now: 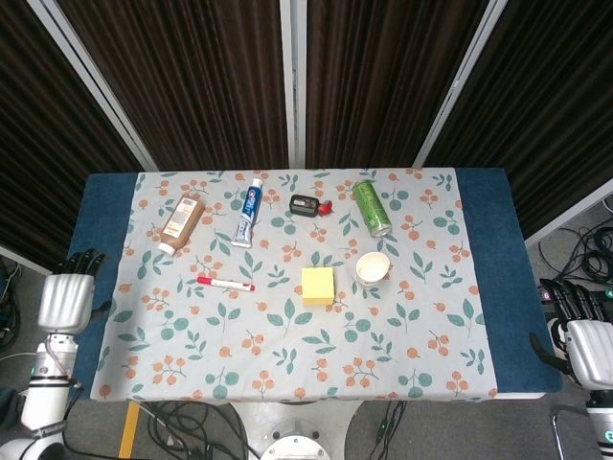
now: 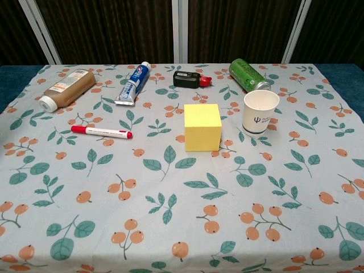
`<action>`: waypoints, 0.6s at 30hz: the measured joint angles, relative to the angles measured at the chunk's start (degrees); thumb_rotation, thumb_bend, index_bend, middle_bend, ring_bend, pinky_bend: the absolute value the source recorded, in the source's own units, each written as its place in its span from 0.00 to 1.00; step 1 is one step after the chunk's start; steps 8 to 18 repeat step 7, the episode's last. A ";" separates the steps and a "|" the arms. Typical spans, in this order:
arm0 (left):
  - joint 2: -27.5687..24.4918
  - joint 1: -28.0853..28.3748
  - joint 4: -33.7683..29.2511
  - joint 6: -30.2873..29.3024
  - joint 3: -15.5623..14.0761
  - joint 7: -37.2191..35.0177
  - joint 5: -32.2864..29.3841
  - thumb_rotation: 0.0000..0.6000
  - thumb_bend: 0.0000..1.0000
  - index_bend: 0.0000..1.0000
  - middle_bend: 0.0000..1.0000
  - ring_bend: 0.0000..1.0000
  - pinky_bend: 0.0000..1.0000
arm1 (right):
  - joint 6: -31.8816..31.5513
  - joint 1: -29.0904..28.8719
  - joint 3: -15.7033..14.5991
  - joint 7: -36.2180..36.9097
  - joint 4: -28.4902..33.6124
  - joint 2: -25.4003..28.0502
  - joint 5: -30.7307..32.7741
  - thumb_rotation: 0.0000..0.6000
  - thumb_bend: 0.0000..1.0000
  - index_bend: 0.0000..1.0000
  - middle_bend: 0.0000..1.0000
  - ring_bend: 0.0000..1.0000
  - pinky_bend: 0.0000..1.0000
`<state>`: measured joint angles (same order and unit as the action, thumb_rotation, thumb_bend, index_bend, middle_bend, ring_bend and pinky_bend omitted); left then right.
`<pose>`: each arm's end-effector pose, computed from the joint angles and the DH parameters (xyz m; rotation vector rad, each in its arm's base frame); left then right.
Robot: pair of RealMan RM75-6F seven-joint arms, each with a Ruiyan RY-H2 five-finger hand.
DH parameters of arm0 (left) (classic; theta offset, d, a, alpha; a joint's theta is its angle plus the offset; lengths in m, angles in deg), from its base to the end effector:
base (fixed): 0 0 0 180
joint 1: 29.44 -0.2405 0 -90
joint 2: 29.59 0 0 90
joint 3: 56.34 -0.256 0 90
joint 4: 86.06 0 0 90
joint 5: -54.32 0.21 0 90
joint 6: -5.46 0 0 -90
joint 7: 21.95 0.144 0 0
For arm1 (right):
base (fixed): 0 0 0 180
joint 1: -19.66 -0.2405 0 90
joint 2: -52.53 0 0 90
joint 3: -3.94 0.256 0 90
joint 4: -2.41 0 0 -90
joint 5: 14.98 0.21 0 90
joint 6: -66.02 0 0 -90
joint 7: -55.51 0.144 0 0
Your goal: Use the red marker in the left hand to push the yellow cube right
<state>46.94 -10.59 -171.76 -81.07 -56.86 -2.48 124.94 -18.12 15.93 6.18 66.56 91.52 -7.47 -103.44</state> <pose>-0.2989 0.2432 0.1052 -1.4066 -0.7229 -0.7286 -0.3269 -0.1735 0.1826 1.3922 -0.9691 0.9431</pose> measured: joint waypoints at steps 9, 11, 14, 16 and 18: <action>-1.54 -6.38 -1.89 -5.14 -1.31 -2.92 1.85 1.00 0.09 0.30 0.31 0.24 0.31 | 0.74 -0.22 -0.05 -0.68 0.35 -0.24 0.55 1.00 0.27 0.03 0.10 0.00 0.00; -1.54 -6.38 -1.89 -5.14 -1.31 -2.92 1.85 1.00 0.09 0.30 0.31 0.24 0.31 | 0.74 -0.22 -0.05 -0.68 0.35 -0.24 0.55 1.00 0.27 0.03 0.10 0.00 0.00; -1.54 -6.38 -1.89 -5.14 -1.31 -2.92 1.85 1.00 0.09 0.30 0.31 0.24 0.31 | 0.74 -0.22 -0.05 -0.68 0.35 -0.24 0.55 1.00 0.27 0.03 0.10 0.00 0.00; -1.54 -6.38 -1.89 -5.14 -1.31 -2.92 1.85 1.00 0.09 0.30 0.31 0.24 0.31 | 0.74 -0.22 -0.05 -0.68 0.35 -0.24 0.55 1.00 0.27 0.03 0.10 0.00 0.00; -1.54 -6.38 -1.89 -5.14 -1.31 -2.92 1.85 1.00 0.09 0.30 0.31 0.24 0.31 | 0.74 -0.22 -0.05 -0.68 0.35 -0.24 0.55 1.00 0.27 0.03 0.10 0.00 0.00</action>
